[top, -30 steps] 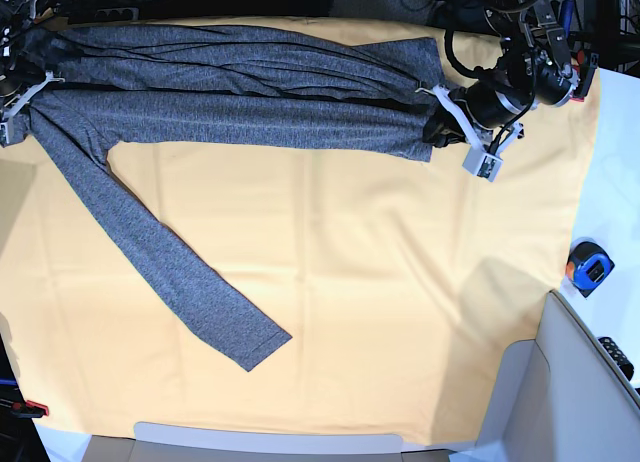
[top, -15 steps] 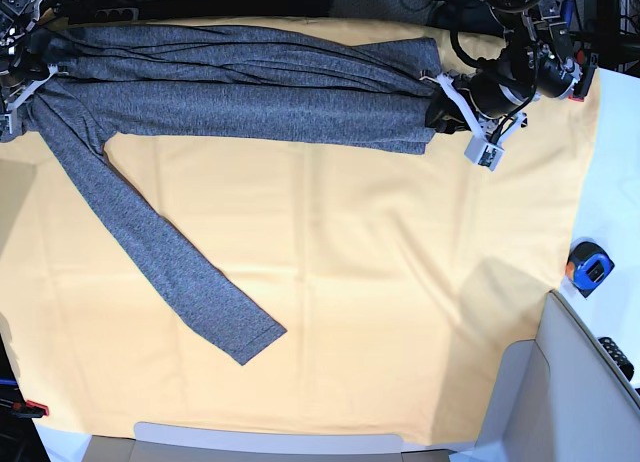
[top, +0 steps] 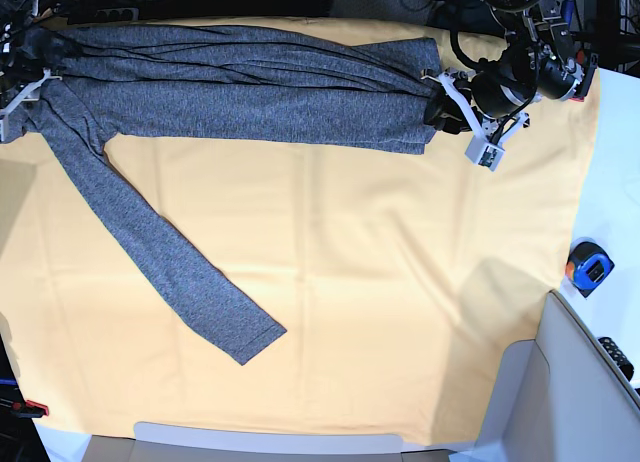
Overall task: Fold the T-shirt properly
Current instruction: 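Grasp the extended grey sleeve near the shoulder with the right gripper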
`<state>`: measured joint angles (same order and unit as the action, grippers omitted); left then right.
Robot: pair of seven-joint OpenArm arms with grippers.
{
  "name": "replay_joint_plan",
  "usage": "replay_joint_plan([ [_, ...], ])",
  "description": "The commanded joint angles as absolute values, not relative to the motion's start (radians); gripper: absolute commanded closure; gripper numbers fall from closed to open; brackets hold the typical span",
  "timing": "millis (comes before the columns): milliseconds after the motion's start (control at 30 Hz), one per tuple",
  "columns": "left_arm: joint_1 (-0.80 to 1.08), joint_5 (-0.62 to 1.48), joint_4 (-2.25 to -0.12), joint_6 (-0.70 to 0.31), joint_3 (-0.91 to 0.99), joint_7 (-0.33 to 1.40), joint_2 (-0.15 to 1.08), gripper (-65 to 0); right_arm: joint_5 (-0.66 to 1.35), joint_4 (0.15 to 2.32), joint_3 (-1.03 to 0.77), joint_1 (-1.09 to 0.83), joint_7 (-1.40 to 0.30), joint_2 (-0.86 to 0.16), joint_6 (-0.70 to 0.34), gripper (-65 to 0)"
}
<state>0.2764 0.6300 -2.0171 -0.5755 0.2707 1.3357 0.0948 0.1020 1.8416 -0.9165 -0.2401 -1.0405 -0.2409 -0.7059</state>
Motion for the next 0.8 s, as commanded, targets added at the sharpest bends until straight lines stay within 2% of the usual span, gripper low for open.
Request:
replay_joint_plan([
  [0, 0.269, 0.645, -2.055, -0.576, 0.275, 1.319, 0.096, -18.5, 0.102, 1.886, -0.943, -0.211, -1.024, -0.268, -0.698, -31.2],
  [167, 0.269, 0.647, -2.072, -0.576, 0.275, 1.299, 0.094, -18.4, 0.102, 1.933, -0.970, -0.119, -1.024, -0.265, -0.698, -31.2],
  [367, 0.271, 0.647, -2.072, -0.576, 0.275, 1.253, 0.094, -18.4, 0.101, 1.848, -0.898, 0.007, -1.026, -0.255, -0.698, -31.4],
  [567, 0.269, 0.647, -2.071, -0.576, 0.275, 1.248, 0.094, -18.4, 0.102, 1.567, -0.863, 0.174, -1.026, -0.259, -0.698, -31.4],
  [767, 0.245, 0.644, -2.069, -0.576, 0.271, 1.248, 0.094, -18.4, 0.151, 1.268, -0.711, 0.295, -1.018, -0.312, -0.698, -31.7],
])
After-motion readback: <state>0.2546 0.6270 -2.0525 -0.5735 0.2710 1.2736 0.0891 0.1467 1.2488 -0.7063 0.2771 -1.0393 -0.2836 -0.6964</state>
